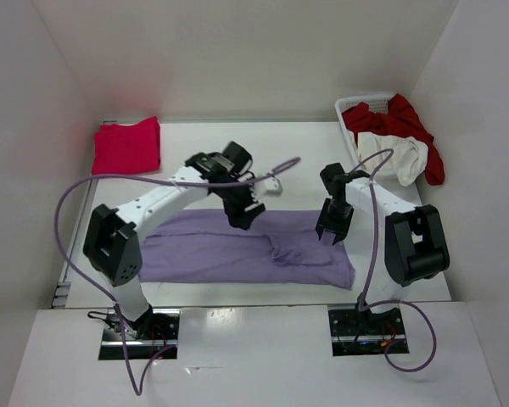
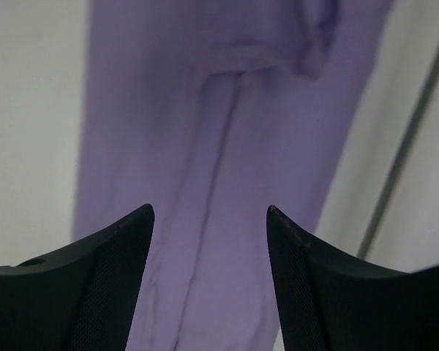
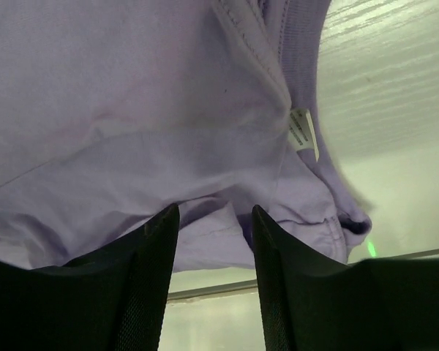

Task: Fold and stack the t-shirts
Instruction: Fold the other side of the tshirt into a rectangle

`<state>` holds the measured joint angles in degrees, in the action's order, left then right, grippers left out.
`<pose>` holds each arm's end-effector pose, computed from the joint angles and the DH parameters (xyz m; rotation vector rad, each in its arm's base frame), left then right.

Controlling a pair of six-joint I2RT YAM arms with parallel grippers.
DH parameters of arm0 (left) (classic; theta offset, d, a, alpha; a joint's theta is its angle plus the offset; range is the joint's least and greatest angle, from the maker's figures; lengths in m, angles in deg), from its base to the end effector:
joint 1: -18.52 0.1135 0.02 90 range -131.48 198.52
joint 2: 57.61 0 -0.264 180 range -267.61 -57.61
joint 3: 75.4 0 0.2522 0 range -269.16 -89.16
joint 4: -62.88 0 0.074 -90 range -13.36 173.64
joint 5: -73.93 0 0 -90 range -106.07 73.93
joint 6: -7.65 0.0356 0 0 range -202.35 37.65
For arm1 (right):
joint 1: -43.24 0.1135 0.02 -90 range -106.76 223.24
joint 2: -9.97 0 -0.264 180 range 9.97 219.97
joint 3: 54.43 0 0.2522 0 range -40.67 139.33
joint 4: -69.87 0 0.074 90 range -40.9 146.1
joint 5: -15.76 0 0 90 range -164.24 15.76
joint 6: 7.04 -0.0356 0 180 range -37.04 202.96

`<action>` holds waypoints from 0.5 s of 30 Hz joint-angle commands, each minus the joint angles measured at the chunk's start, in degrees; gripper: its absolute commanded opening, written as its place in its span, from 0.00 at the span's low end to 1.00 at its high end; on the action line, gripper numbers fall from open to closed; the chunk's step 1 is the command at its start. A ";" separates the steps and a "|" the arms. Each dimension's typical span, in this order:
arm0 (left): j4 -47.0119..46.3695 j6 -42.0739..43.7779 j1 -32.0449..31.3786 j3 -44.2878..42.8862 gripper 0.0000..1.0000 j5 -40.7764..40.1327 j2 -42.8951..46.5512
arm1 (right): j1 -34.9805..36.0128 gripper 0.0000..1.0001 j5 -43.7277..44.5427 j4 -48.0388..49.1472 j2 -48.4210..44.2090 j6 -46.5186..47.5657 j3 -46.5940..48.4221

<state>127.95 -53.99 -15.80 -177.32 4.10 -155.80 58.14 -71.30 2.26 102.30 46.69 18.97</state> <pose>0.2911 -0.2136 0.2970 1.4634 2.1743 -0.4998 0.2671 0.0692 0.1861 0.5706 3.0112 -0.0310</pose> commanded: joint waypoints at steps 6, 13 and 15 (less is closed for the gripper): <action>-10.87 -4.97 -15.85 1.76 0.75 4.72 -6.83 | -0.75 0.50 -4.17 2.78 5.49 1.82 -1.28; -19.93 -6.91 -19.63 6.42 0.80 1.38 -8.59 | -0.75 0.40 -6.10 3.31 7.51 3.48 -1.28; -21.77 -6.91 -20.33 8.00 0.80 -1.51 -9.82 | -0.75 0.32 -6.63 2.79 7.51 3.49 -1.28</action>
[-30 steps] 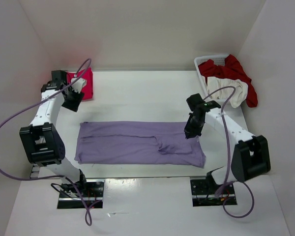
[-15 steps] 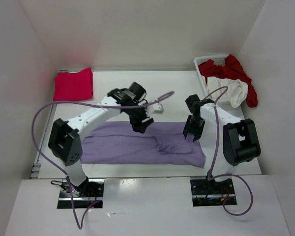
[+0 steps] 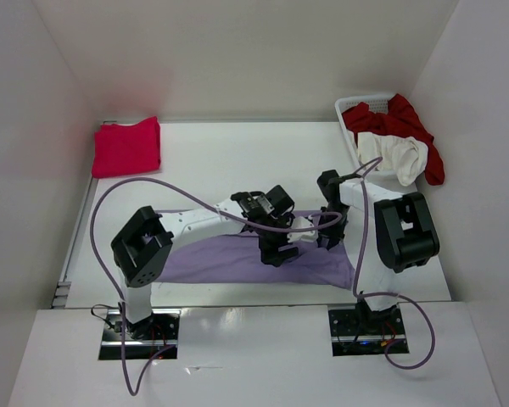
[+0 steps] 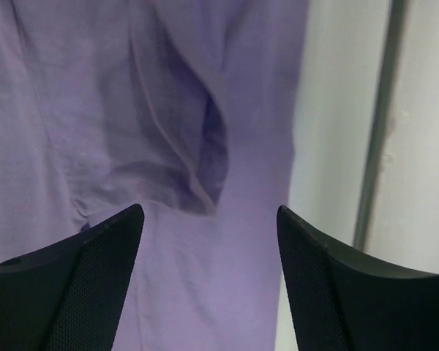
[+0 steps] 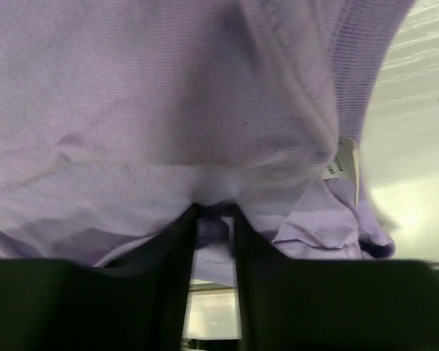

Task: Fold and stack the t-shirts
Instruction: Fold the other side of the tshirt into a rectangle

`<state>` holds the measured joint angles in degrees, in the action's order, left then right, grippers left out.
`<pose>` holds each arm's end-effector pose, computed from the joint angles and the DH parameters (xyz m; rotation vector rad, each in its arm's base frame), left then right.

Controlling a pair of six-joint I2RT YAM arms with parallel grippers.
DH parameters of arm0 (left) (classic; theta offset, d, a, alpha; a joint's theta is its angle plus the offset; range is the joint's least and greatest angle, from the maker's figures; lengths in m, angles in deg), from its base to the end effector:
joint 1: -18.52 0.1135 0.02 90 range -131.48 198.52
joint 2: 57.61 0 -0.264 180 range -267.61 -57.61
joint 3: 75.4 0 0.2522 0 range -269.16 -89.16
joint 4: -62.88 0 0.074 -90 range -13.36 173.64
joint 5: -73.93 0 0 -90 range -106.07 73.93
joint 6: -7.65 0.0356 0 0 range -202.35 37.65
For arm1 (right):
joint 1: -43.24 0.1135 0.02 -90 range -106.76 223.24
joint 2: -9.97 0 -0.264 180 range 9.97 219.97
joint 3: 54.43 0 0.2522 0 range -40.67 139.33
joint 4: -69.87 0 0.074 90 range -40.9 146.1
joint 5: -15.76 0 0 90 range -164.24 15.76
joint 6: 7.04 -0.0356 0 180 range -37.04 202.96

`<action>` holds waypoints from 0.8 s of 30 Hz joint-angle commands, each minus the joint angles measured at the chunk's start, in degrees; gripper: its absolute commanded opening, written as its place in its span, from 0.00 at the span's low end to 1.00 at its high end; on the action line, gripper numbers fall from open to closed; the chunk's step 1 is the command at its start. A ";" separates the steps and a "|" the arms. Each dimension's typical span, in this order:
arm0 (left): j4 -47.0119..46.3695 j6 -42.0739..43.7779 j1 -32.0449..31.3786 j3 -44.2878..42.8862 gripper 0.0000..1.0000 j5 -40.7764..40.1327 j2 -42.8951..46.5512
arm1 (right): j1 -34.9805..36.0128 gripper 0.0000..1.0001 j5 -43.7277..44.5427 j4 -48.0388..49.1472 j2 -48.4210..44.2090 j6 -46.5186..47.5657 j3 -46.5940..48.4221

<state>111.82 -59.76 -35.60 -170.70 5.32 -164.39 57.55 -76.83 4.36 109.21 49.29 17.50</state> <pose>0.2217 -0.3287 0.2229 1.7588 2.0084 -0.6759 0.2720 0.0710 0.1489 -0.5193 -3.0340 -0.0328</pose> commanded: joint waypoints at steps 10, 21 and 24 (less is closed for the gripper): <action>-8.20 -1.14 -2.21 3.14 0.64 -2.75 -5.80 | -0.15 0.06 -1.71 -5.20 -6.17 0.89 -0.87; -3.63 0.44 -2.21 3.14 0.30 -0.91 -6.33 | 5.20 0.12 -3.03 -13.90 -10.30 0.80 -2.11; -1.35 0.44 -2.21 2.09 0.30 -0.38 -5.81 | 9.59 0.15 -3.03 -16.18 -8.90 -0.52 -1.05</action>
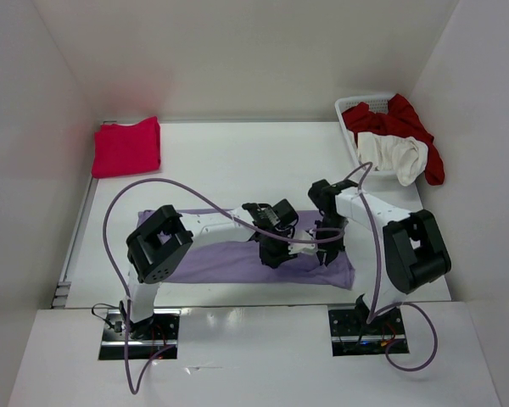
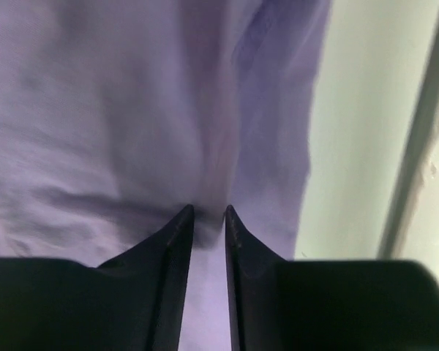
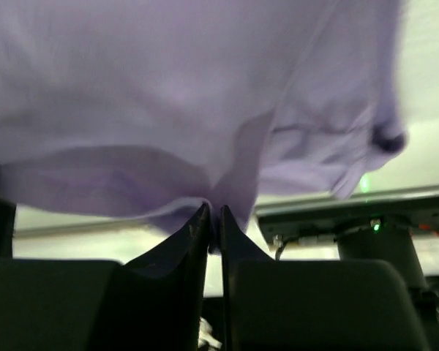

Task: Fold and stack the t-shirts
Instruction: Fold the other side of the tshirt into a rectangle

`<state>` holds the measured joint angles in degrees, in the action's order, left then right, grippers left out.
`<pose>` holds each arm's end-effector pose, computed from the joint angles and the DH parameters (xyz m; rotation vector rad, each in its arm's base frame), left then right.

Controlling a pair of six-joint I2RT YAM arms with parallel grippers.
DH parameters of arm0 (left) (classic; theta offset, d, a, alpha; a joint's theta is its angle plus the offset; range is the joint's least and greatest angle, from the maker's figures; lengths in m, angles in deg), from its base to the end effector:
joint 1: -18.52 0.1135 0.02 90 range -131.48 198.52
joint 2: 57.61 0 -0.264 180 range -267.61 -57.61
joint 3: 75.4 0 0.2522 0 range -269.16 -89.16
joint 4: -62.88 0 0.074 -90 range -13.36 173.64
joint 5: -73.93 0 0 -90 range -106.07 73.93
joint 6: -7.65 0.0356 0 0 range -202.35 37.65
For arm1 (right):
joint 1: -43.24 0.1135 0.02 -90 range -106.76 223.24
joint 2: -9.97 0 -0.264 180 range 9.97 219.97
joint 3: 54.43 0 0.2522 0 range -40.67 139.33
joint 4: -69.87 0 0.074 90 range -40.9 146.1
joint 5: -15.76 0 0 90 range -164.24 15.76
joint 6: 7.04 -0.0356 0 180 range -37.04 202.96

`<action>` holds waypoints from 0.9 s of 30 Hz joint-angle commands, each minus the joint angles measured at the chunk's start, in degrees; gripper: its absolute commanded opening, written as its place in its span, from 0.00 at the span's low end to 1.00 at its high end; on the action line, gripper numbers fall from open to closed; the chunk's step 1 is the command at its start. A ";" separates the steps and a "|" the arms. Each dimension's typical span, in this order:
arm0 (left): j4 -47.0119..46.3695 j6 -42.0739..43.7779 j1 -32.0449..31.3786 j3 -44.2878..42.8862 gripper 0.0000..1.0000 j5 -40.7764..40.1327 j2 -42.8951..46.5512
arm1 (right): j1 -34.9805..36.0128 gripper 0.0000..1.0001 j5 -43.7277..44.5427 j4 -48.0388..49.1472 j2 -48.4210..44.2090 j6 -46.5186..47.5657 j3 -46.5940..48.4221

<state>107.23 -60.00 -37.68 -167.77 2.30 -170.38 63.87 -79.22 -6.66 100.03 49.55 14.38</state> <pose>0.2157 -0.3424 0.1715 1.8183 2.0662 -0.6048 0.2240 0.0876 0.1776 -0.3406 -2.9617 -0.0234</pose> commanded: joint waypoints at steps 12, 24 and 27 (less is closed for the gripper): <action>11.33 2.35 -0.13 -3.13 0.49 0.88 1.24 | 9.35 0.33 -1.79 -11.68 -2.08 -3.42 4.72; 18.72 5.78 4.43 -4.80 0.62 3.16 12.74 | 4.70 0.19 7.35 -5.39 -12.44 -14.57 7.09; 18.72 4.46 9.60 -3.49 0.63 2.64 16.96 | 1.71 0.21 5.59 5.40 -17.96 -20.89 4.03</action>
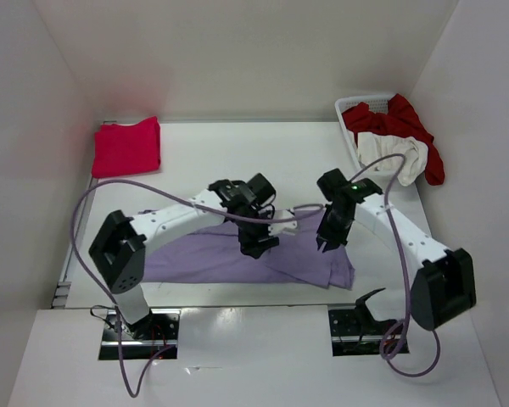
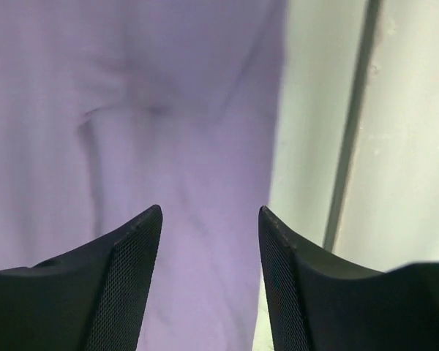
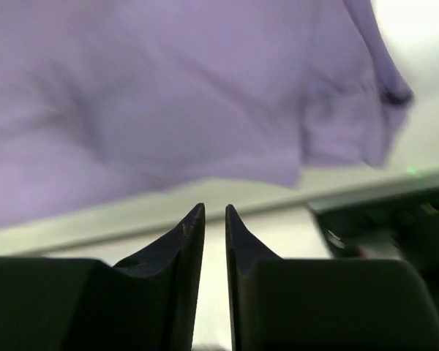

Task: Fold and stack the t-shirts
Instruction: Fold the other side of the tshirt into a rectangle

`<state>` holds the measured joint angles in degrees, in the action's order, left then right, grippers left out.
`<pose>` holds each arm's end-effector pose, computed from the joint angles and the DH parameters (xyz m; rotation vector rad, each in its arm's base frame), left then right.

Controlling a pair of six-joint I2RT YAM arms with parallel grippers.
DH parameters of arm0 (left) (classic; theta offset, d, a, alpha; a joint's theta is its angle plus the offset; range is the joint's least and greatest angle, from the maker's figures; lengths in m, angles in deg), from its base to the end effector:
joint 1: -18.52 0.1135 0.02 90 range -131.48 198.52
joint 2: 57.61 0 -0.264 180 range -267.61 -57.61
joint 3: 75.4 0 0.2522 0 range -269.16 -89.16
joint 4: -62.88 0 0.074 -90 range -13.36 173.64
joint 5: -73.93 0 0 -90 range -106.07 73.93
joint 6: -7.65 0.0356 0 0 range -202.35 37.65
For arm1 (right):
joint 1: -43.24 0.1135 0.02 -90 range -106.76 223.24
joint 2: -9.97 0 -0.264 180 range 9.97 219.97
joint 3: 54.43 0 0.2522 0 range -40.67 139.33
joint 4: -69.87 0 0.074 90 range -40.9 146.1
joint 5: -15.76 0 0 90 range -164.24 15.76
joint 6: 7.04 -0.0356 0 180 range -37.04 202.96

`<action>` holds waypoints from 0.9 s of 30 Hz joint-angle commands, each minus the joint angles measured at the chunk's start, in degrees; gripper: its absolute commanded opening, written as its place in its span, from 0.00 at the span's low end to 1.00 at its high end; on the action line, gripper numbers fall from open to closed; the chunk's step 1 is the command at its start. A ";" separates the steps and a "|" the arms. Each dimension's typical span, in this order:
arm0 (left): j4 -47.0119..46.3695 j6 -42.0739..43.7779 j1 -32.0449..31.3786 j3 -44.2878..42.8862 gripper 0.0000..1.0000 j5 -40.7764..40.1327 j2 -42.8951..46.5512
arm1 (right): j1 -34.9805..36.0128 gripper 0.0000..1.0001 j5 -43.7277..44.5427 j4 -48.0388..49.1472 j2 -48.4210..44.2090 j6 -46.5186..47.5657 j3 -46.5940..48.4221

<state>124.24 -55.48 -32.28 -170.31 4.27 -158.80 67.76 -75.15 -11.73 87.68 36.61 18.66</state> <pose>0.2197 -0.2889 0.2456 1.8154 2.0983 -0.6002 0.2021 0.0928 0.2418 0.5854 3.0402 0.0793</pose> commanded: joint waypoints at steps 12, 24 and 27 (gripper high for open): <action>-3.91 -1.21 47.85 8.36 0.69 -6.63 12.94 | -2.72 0.86 14.18 8.42 -20.92 -32.30 -14.67; -9.96 1.69 72.16 10.30 0.69 -5.84 3.63 | -2.01 1.00 14.71 4.29 -11.72 -38.73 -13.36; -11.46 2.22 72.16 10.30 0.71 -4.08 1.88 | -2.53 1.00 13.13 4.29 -7.68 -38.73 -12.05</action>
<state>115.95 -55.04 40.50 -159.99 -2.64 -155.61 65.22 -62.69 -4.97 78.48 -0.33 3.38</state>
